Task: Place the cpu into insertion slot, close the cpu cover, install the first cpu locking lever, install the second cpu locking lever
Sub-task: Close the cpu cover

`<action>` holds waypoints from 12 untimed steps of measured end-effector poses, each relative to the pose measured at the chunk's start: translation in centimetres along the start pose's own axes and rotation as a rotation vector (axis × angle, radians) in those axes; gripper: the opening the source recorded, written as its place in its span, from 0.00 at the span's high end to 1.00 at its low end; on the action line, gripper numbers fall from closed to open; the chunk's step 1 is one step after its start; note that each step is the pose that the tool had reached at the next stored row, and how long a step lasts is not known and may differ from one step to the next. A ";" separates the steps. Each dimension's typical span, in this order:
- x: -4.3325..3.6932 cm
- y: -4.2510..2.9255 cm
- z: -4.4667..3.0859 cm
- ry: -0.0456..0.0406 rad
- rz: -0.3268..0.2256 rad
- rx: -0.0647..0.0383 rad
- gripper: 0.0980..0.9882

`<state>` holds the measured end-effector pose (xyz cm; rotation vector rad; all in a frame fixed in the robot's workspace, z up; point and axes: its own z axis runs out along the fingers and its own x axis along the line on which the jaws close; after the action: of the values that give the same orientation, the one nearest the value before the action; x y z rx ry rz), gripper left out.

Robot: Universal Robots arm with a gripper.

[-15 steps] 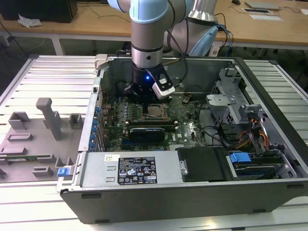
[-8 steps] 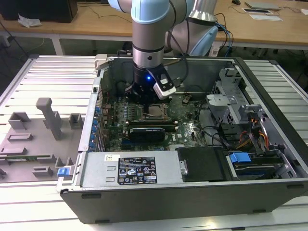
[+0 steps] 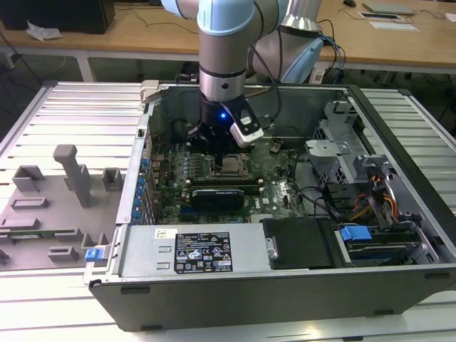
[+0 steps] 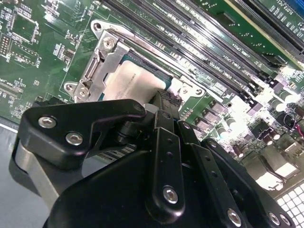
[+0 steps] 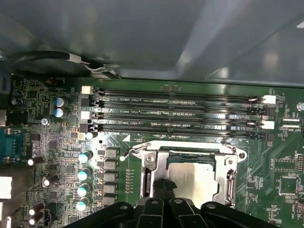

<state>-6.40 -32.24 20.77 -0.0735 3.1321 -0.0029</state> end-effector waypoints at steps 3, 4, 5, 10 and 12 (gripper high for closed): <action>-0.01 -0.01 -0.83 -0.0001 0.000 0.000 0.99; -0.01 -0.01 -0.93 0.0000 0.000 0.000 0.99; -0.04 -0.01 -0.95 -0.0001 0.000 0.000 0.99; -1.66 -0.15 -0.94 0.0058 0.000 0.000 0.99; -2.12 -0.18 -0.94 0.0078 0.000 -0.001 0.99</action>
<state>-4.28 -32.31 21.73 -0.0738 3.1399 -0.0024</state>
